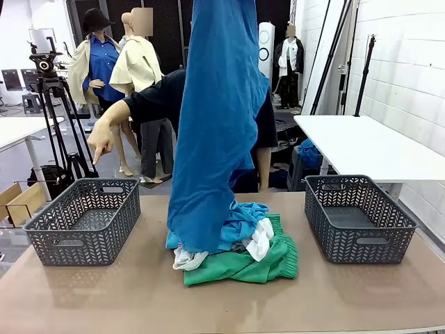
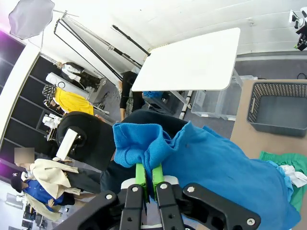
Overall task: Sort the tops and bottoms.
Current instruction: Sort the clothes according to human instructions.
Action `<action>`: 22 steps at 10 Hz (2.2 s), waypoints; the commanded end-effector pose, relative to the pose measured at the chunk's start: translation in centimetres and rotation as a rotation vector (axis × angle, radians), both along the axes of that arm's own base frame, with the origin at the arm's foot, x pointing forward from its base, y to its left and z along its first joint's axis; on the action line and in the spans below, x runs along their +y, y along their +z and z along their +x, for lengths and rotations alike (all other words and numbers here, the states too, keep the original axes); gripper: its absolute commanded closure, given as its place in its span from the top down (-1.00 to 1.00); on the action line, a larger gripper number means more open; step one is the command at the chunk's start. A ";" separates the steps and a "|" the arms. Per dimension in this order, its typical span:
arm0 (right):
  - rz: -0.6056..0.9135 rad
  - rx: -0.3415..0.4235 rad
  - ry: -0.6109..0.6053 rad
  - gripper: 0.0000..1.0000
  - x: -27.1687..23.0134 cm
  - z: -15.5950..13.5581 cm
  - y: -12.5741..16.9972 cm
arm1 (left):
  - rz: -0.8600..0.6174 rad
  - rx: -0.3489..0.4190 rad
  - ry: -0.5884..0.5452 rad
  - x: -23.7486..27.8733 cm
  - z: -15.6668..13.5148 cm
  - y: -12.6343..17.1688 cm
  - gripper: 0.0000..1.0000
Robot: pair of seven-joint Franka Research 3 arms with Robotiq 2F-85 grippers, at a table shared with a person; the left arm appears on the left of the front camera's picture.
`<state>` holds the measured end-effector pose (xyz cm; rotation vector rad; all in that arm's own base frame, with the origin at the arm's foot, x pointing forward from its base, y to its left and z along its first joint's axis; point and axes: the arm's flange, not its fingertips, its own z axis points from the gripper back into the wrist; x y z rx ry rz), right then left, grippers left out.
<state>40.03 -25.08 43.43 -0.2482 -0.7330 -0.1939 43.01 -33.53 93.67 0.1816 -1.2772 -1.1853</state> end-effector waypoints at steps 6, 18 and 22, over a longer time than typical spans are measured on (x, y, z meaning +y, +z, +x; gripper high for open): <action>-0.002 0.009 0.003 1.00 -0.2 0.1 0.1 | -0.010 -0.015 0.000 0.2 -0.2 0.4 -1.00; -0.002 0.009 0.003 1.00 -0.2 0.1 0.1 | -0.001 -0.146 0.161 4.6 2.5 2.4 -1.00; -0.002 0.009 0.003 1.00 -0.2 0.1 0.1 | 0.006 -0.333 0.523 14.7 7.9 7.7 -1.00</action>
